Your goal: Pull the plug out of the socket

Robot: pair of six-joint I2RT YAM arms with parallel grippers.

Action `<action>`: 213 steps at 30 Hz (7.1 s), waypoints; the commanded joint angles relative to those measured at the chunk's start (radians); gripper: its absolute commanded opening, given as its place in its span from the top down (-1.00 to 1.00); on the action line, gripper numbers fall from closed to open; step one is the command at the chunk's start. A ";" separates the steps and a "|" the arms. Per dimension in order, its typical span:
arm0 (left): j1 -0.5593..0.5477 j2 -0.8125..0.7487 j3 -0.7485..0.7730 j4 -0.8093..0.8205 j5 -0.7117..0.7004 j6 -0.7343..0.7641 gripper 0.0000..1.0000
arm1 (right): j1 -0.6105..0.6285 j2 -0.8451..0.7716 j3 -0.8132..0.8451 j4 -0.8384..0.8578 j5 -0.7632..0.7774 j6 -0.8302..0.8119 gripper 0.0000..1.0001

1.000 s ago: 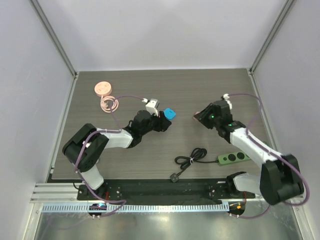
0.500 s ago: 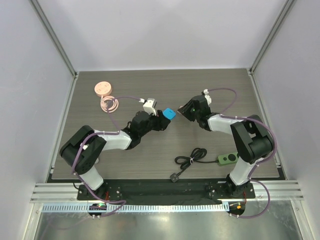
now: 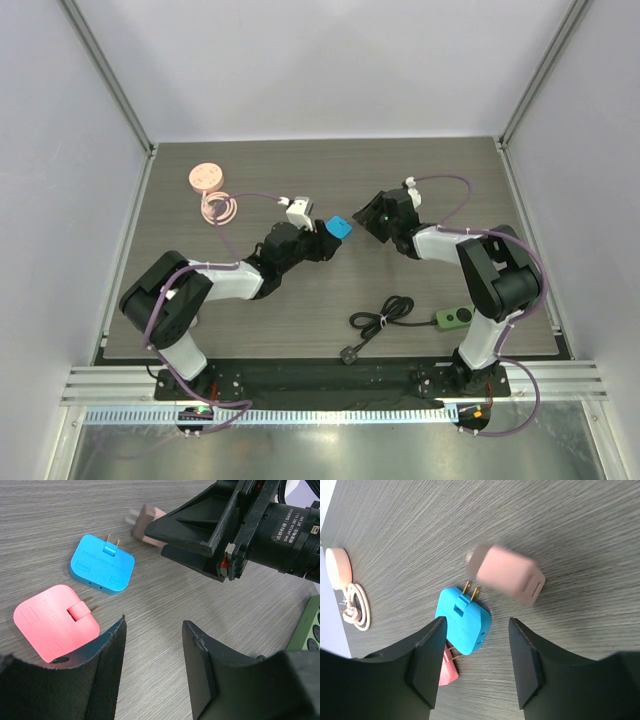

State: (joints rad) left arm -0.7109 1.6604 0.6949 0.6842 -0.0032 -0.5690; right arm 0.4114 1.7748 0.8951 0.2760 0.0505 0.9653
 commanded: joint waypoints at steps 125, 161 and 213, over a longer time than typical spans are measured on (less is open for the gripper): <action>-0.447 0.944 1.269 -0.572 0.508 -0.029 0.18 | -0.862 -0.614 -0.099 -1.112 0.528 -0.189 -0.64; -0.461 1.087 1.485 -0.906 0.625 0.089 0.50 | -0.862 -0.611 -0.082 -1.155 0.468 -0.157 0.27; -0.322 0.702 1.249 -0.824 0.743 0.242 -0.33 | -0.827 -0.798 -0.047 -1.262 0.325 -0.201 0.98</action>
State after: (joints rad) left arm -1.0702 2.3978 1.8923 -0.0677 0.7879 -0.4046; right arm -0.4328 1.0077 0.8421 -0.9592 0.3664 0.8001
